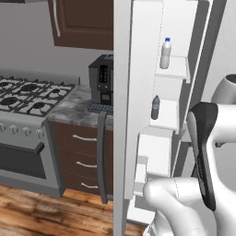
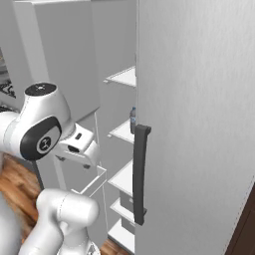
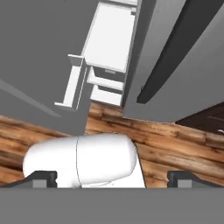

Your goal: Take the bottled waters from the counter and place them in the freezer to freeze. Close the freezer door after placing the bottles.

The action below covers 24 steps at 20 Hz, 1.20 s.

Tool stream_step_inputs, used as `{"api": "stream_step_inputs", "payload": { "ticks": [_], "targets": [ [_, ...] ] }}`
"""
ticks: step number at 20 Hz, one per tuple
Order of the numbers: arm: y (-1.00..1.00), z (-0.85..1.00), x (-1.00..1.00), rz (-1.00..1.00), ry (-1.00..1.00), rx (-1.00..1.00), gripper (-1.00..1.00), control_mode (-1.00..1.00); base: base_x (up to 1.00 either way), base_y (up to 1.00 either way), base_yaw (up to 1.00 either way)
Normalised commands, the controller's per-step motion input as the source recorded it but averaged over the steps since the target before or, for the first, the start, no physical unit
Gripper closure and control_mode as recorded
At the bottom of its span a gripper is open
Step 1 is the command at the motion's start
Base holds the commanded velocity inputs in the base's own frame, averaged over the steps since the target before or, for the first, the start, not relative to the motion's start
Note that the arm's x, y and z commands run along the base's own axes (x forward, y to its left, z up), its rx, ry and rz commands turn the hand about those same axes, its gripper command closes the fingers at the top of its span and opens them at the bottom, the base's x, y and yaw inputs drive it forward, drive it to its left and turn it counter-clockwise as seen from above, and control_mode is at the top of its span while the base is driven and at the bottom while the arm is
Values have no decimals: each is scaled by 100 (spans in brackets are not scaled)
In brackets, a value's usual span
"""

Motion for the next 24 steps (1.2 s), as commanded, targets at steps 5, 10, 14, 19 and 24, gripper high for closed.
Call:
{"api": "stream_step_inputs", "payload": {
  "ticks": [5, 10, 14, 19, 24],
  "targets": [
    [31, -2, -31, 6, 0, 0, -100, -100, 0, 0, 0],
    [0, 0, -2, 1, 0, 0, -100, -100, 0, 0, 0],
    [0, 0, 0, 0, 0, 0, -100, -100, 0, 0, 0],
    [0, 0, -17, 0, 0, 0, -100, -100, 0, 0, 0],
    [0, 0, -13, 0, 0, 0, -100, 100, -58, 2, -7]
  ]
}}
